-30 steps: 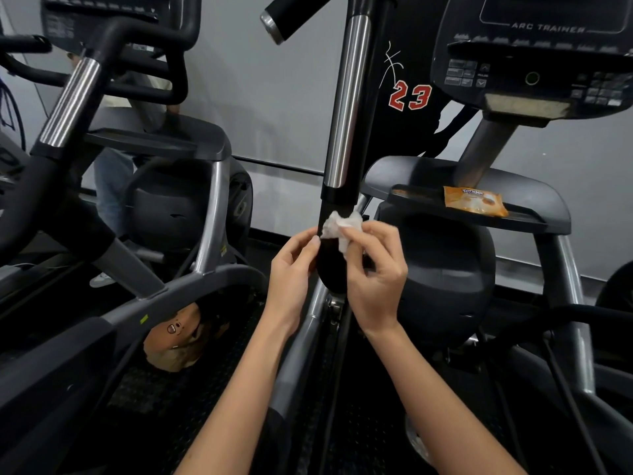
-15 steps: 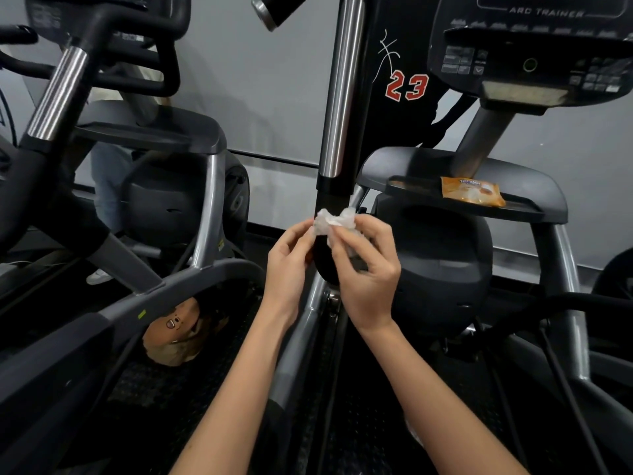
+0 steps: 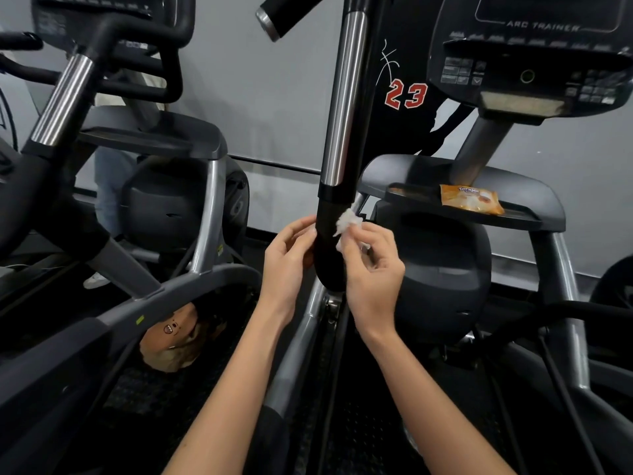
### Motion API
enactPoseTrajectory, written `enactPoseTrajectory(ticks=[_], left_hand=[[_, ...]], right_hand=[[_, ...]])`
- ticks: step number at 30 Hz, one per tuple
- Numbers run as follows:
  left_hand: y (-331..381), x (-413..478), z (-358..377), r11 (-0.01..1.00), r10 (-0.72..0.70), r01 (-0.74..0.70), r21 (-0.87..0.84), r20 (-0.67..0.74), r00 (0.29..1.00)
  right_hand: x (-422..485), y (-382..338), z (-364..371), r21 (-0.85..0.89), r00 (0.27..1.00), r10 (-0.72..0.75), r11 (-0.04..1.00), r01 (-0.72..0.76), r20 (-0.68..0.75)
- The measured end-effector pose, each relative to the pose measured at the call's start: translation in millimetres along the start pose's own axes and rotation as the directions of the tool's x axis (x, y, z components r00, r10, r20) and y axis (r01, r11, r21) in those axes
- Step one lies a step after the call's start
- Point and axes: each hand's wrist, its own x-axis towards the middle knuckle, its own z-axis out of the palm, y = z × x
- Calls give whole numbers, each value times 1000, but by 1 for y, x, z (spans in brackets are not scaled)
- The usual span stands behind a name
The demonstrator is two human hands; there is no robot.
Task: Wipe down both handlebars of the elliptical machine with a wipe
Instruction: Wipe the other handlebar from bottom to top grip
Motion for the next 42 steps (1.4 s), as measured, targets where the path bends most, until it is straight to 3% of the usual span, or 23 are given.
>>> enactPoseTrajectory(ticks=[2, 4, 5, 7, 10, 13, 15, 19, 21, 24, 26, 28, 31, 34, 36, 42], left_hand=[[6, 3, 2, 1000, 25, -25, -1, -3, 1000], [11, 7, 5, 999, 52, -52, 9, 0, 999], [12, 9, 7, 998, 61, -60, 17, -2, 998], [14, 11, 10, 997, 73, -73, 35, -7, 997], [14, 13, 10, 996, 78, -78, 38, -16, 997], [14, 12, 9, 995, 90, -88, 50, -23, 996], [14, 12, 9, 994, 95, -93, 62, -25, 995], [13, 13, 9, 996, 76, -76, 41, -15, 997], [13, 14, 8, 997, 69, -69, 24, -19, 997], [13, 14, 8, 998, 59, -59, 8, -20, 998], [12, 15, 6, 999, 51, -51, -4, -21, 998], [12, 14, 6, 999, 48, -48, -2, -11, 999], [12, 13, 6, 998, 55, -55, 7, 4, 998], [14, 11, 6, 998, 60, -60, -16, 12, 998], [14, 10, 6, 998, 69, -68, -9, 19, 997], [11, 11, 5, 997, 76, -77, 11, 31, 997]], right_hand=[[1, -1, 3, -117, 984, -178, 977, 180, 22], [5, -3, 4, -167, 966, -257, 952, 256, 16], [9, -5, 4, -135, 976, -218, 967, 215, -7], [18, -11, 5, 51, 999, 4, 999, -2, -40], [37, -9, 5, 222, 951, 302, 925, -309, 65], [53, -3, 7, 268, 885, 391, 850, -453, 254], [54, -3, 7, 278, 871, 410, 833, -478, 270], [32, -11, 6, 211, 965, 260, 942, -260, 31], [19, -13, 7, 31, 999, -13, 999, 15, -47], [12, -4, 10, -267, 906, -419, 867, 420, 63], [13, 0, 13, -380, 828, -540, 741, 554, 152], [15, -1, 15, -415, 790, -588, 684, 600, 173], [19, 1, 11, -336, 865, -500, 808, 484, 43], [23, -8, 9, -33, 995, -66, 997, 64, -69], [28, -10, 8, 88, 987, 162, 983, -160, -18], [11, 13, -10, -23, 962, 208, 978, -207, 175]])
